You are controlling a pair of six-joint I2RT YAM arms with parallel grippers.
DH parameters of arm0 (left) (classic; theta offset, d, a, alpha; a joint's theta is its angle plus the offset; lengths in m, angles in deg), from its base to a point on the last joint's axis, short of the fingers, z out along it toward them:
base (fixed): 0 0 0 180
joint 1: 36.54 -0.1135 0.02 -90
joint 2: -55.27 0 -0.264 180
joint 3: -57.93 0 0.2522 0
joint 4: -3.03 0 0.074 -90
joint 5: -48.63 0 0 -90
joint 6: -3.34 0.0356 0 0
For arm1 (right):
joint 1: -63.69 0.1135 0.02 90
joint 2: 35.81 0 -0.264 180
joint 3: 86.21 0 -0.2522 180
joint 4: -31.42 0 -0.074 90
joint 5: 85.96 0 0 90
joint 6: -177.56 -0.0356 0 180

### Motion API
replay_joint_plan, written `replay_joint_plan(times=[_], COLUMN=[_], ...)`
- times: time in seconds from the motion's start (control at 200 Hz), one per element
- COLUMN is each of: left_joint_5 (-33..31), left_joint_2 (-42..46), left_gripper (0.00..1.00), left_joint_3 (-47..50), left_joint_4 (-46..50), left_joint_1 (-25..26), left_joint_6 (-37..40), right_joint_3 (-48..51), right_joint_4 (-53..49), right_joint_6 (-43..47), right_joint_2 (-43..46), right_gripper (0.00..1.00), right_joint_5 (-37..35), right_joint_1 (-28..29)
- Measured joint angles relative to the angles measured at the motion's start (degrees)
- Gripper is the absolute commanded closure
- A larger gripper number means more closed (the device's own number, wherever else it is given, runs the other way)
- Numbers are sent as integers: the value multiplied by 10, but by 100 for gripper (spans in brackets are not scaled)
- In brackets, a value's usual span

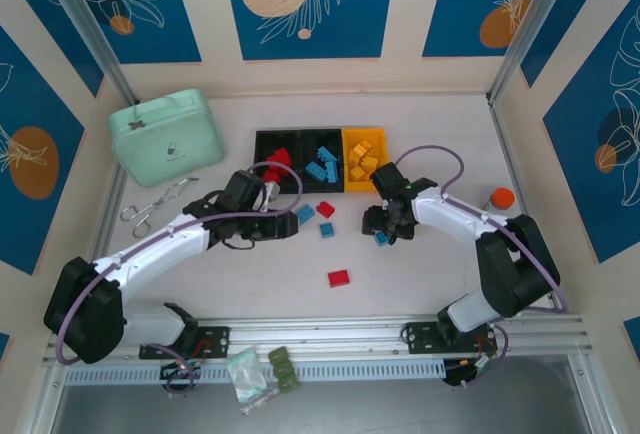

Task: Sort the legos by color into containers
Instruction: Pick up the lego from the center of the table.

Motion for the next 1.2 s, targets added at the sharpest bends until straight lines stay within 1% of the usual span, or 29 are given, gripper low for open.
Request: replay_joint_plan(times=[0.13, 0.22, 0.375, 0.445, 0.685, 0.845, 1.061, 1.201], left_joint_5=[0, 0, 0, 0, 0, 0, -14, -22], left_joint_2=[0, 0, 0, 0, 0, 4, 49, 77], left_gripper=[36, 36, 36, 36, 36, 36, 36, 36], left_joint_3=[0, 0, 3, 7, 12, 29, 49, 64], left_joint_4=[-4, -4, -10, -12, -17, -18, -17, -17], left_joint_1=[0, 0, 0, 0, 0, 0, 1, 1], left_joint_6=[-6, -10, -12, -14, -16, -25, -38, -49], right_joint_3=[-1, -3, -10, -13, -33, -64, -149, -227], right_joint_4=[5, 5, 4, 2, -19, -43, -64, -71], right_joint_6=[10, 14, 20, 21, 24, 24, 26, 35], right_joint_2=[-27, -37, -45, -45, -44, -36, -24, -48], right_gripper=[36, 42, 59, 65, 66, 67, 67, 67], right_joint_5=[5, 6, 6, 6, 5, 5, 6, 11], right_joint_1=[0, 1, 9, 15, 31, 46, 56, 56])
